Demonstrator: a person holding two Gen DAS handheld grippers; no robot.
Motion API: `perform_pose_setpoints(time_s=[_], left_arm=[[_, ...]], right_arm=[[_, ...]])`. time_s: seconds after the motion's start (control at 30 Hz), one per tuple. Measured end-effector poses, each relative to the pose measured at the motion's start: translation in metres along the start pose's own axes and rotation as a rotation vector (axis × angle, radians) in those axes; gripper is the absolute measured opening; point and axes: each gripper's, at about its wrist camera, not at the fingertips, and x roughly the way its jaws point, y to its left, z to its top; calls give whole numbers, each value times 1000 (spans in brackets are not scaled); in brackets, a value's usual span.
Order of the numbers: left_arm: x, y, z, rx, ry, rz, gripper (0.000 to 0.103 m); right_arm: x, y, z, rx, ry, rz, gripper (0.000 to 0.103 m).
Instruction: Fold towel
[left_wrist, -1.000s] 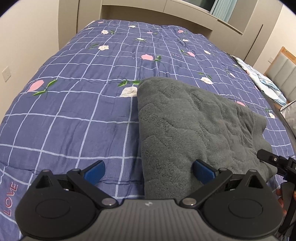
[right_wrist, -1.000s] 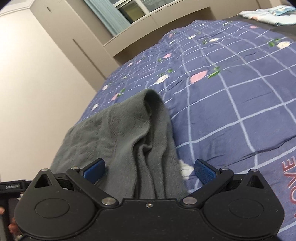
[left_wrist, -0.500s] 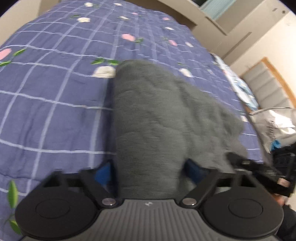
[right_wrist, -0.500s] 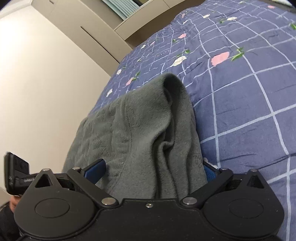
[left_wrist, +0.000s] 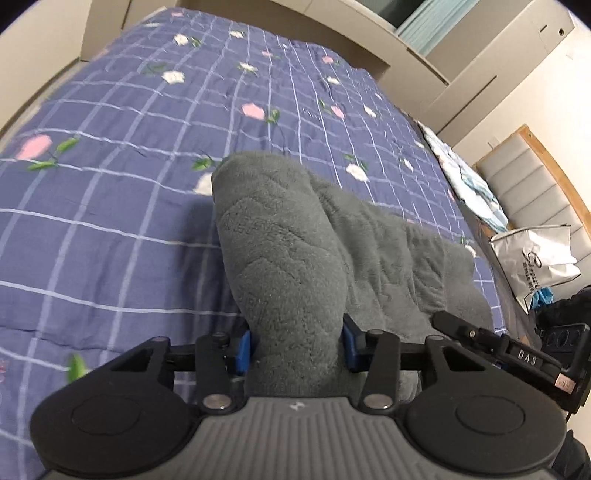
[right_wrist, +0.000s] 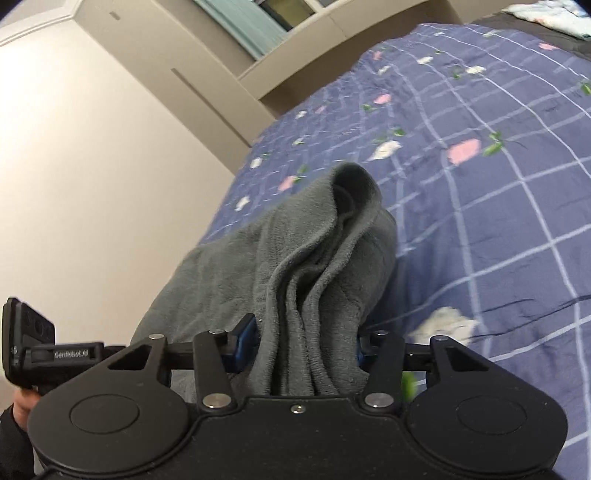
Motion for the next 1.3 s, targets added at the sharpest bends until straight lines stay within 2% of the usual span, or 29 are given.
perform_pose_setpoints(time_s=[0.3,0.47,0.57,0.73,0.8,0.87,0.93,1.0,1.17,1.3], left_arm=[[-70,38,-18,-16,-48,82,50],[-70,68,-42,-58,-18,126,51],[-61,81,-54,-77,-23,133,55],[-63,75,-65,-60,-60,163,65],[-67,70,-67,-43,-76,205,79],[-71,65,-69,-18,-93,248,88],[-75,59,-74,3,-105,283,92],[-81,53,-80,18,-123,309,99],[-105,35,-103,62,-211,370,102],[-129,20,-130,106,-299,416,102]], right_arm=[[14,64,-33,-55,22,79,51],[32,80,-64,-54,75,56,52],[36,80,-79,-70,60,10,55],[34,81,-85,-74,53,-29,67],[32,83,-85,-96,43,-48,72],[27,87,-85,-124,24,-60,81],[22,90,-86,-150,0,-74,90],[13,97,-90,-189,-30,-88,94],[-15,118,-103,-266,-111,-100,102],[-40,138,-119,-327,-160,-114,102]])
